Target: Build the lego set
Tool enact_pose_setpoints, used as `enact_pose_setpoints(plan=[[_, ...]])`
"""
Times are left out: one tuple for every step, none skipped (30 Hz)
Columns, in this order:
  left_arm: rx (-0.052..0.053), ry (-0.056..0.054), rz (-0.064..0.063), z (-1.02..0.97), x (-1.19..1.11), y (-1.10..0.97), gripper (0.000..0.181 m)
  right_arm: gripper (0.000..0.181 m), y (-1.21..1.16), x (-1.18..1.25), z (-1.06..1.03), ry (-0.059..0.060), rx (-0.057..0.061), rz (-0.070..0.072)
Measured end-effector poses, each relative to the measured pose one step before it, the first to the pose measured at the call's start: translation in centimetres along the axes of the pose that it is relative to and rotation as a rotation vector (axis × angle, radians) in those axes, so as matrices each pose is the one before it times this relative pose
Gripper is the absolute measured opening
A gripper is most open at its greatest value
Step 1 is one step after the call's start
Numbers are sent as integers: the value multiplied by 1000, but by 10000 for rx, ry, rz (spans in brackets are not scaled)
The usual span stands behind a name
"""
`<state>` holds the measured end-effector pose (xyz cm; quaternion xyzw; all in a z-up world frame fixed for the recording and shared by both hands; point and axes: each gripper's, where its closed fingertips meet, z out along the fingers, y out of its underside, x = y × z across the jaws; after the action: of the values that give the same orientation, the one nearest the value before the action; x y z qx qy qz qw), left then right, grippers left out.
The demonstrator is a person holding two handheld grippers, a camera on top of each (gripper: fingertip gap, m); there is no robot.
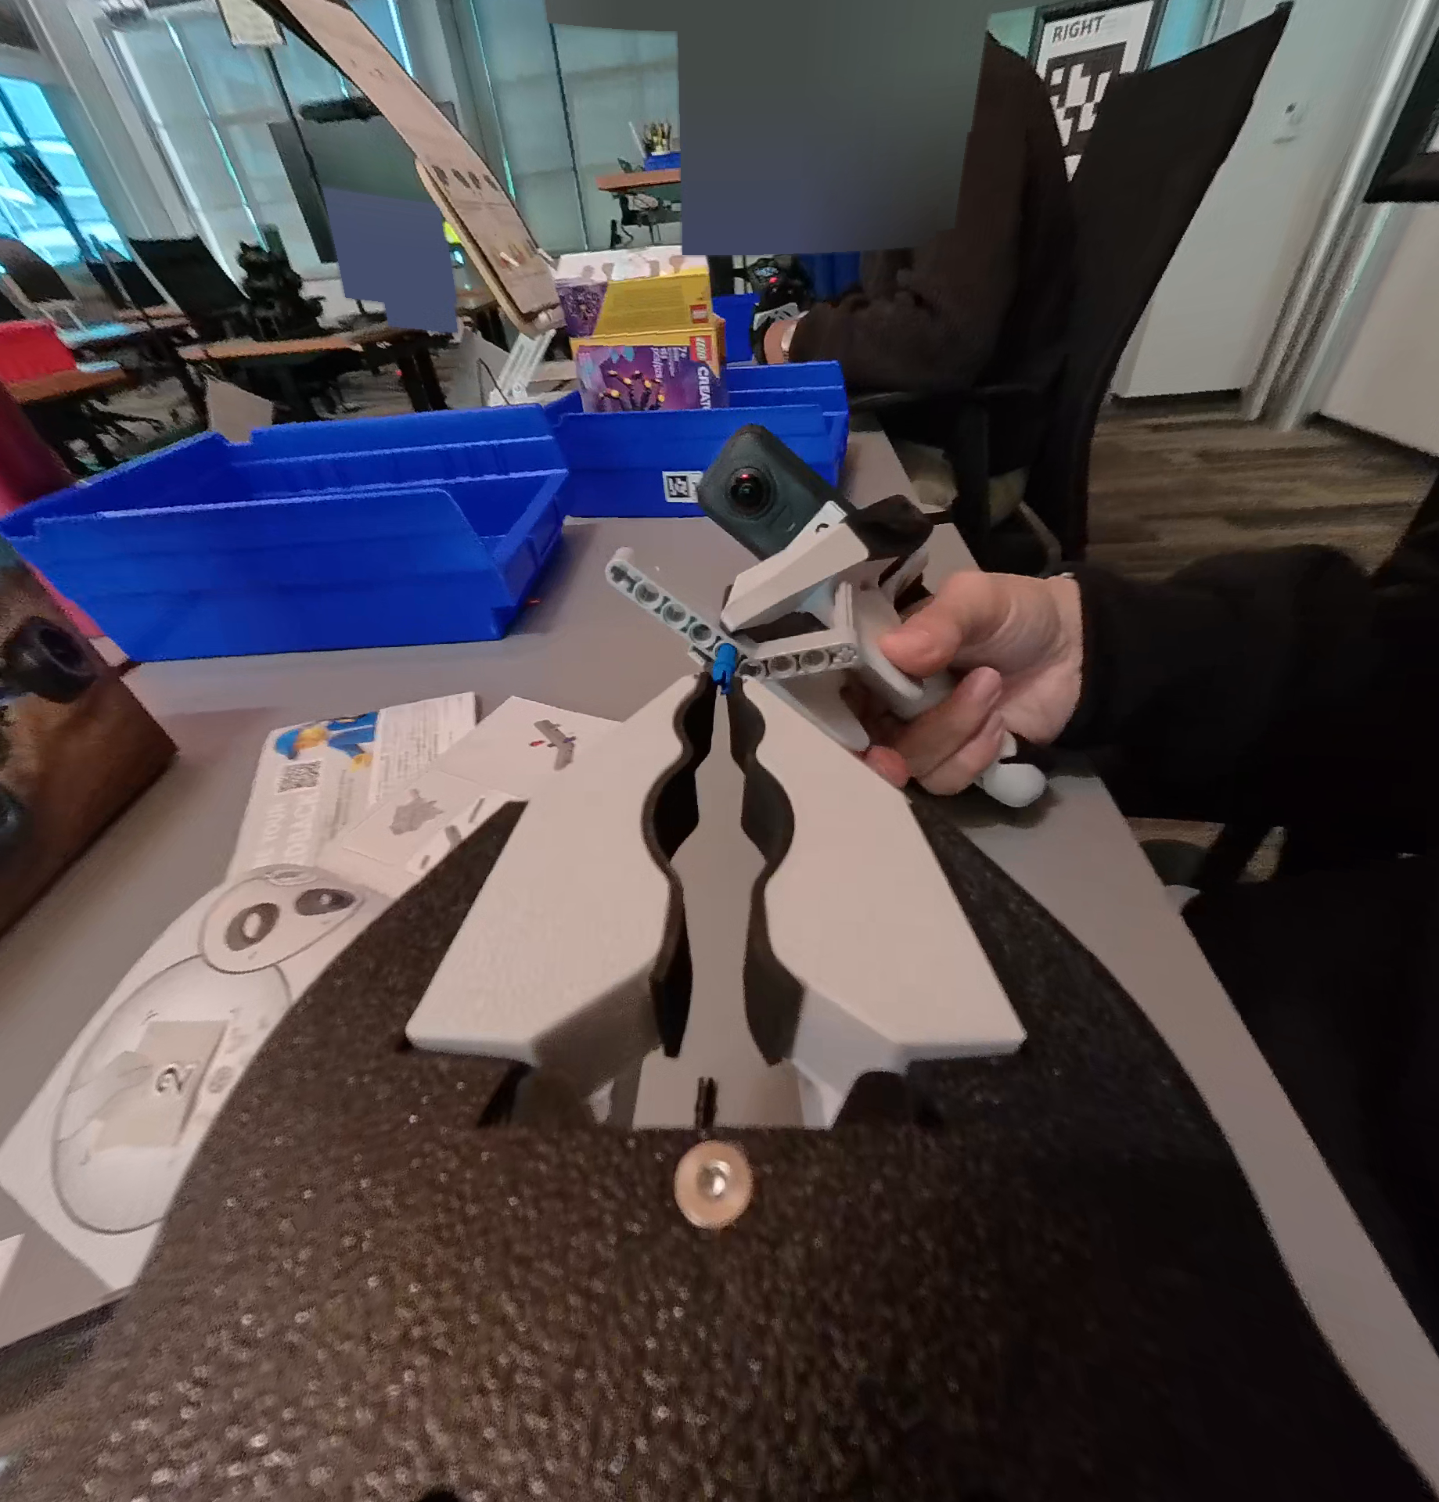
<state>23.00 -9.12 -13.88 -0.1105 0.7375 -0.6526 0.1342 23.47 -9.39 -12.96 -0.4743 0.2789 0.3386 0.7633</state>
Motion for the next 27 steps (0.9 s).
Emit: enact_pose_setpoints(plan=[[40,250,-364,-69,72,-8,1,8,72,-15,75,17,-40,-54],[47,96,-167,-55,-24,36,1,8,11,85,52,71,-1,-44],[2,-23,75,-15,-8,80,1,8,53,10,-13,-3,-36,25],[35,-50,122,16,54,-70,1,8,-23,-138,-10,-98,12,-7],[67,-82,88,59,19,-149,1,7,-105,-58,-49,-50,70,-7],[51,-54,-38,103,-26,-59,1,7,-118,-2,-78,-20,73,35],[107,10,-155,79,-25,-88,1,7,-107,-26,-47,-50,63,42],[135,7,-135,21,-61,-83,1,7,-106,60,-4,16,65,0],[96,-30,-54,-13,-89,-9,1,6,-67,70,2,85,47,-107],[110,-14,-3,-26,18,-48,1,6,24,-128,5,-21,2,-155],[124,-15,18,-61,61,-107,1,6,40,-224,-13,-85,-9,-159],[70,-66,60,-99,-17,-93,1,7,-25,-129,-39,-40,28,-79],[33,-80,115,-140,-70,-73,1,8,-26,-84,-36,-49,16,-14],[24,-74,106,-149,-79,-72,1,8,-58,2,-30,-4,31,0],[-5,-84,63,-114,-129,-12,1,9,-34,94,-10,76,27,-13],[-59,-38,96,-74,-36,80,1,9,134,47,58,34,-88,-11],[-91,74,120,-14,134,111,1,9,216,-52,115,-21,-140,-31],[-44,88,86,16,188,44,1,9,207,46,114,56,-132,-50],[-25,56,91,52,167,14,1,9,231,52,130,50,-149,-53],[-79,4,119,46,75,86,1,6,135,-37,64,3,-93,-66],[-90,-31,115,10,-12,103,1,6,55,76,-9,81,-44,-65],[-56,5,68,-31,13,42,1,5,93,26,-14,53,-95,-105],[-50,16,56,-13,32,43,1,5,90,17,-11,78,-112,-165],[-77,-15,90,-9,16,84,1,5,105,63,-22,109,-125,-187],[-99,-13,135,4,50,104,1,6,133,25,-42,92,-158,-185],[-128,8,201,1,90,111,1,6,175,-35,-62,45,-181,-131],[-176,-40,295,19,57,128,1,7,97,91,-38,82,-82,-12]])
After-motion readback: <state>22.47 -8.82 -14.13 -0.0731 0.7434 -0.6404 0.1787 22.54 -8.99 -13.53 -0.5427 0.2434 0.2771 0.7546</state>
